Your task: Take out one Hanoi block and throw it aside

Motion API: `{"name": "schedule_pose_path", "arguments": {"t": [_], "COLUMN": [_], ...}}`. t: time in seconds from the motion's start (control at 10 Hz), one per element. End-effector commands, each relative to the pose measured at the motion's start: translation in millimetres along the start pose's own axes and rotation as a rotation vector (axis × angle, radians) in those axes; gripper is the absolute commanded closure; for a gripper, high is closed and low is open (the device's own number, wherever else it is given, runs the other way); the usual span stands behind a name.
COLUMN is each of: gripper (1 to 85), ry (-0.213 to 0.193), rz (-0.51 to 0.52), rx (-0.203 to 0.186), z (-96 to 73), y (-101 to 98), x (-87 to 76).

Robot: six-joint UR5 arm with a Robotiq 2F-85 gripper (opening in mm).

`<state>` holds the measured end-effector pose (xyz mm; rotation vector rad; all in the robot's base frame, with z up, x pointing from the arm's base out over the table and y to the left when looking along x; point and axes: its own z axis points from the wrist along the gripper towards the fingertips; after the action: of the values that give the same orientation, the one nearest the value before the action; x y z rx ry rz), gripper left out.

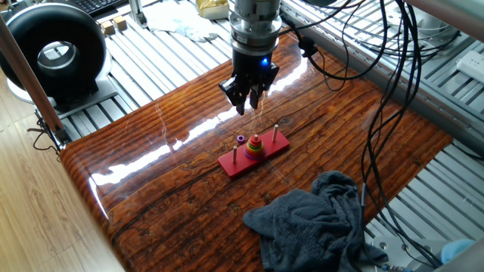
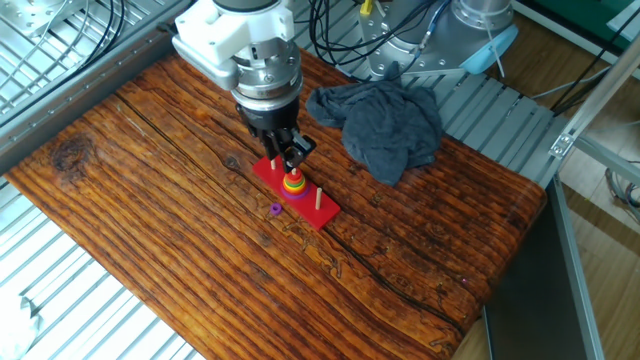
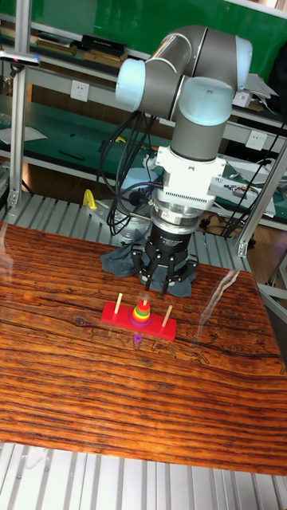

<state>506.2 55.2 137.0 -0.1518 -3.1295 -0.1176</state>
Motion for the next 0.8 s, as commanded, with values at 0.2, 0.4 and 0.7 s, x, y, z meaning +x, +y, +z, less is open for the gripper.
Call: {"name": "schedule_pose_path", "arguments": {"t": [0.2,0.4,0.7], "gripper": [49.3,58.7,58.0], "ry": [0.014,0.123,0.071], "rz": [0.053,0.064,0.053], "rx": [-0.007,0.078,0.071], "z": [-1.6,-4.3,-2.9], "y": [1.4,-19.6,-18.4], "x": [3.1,31.8,18.4]}}
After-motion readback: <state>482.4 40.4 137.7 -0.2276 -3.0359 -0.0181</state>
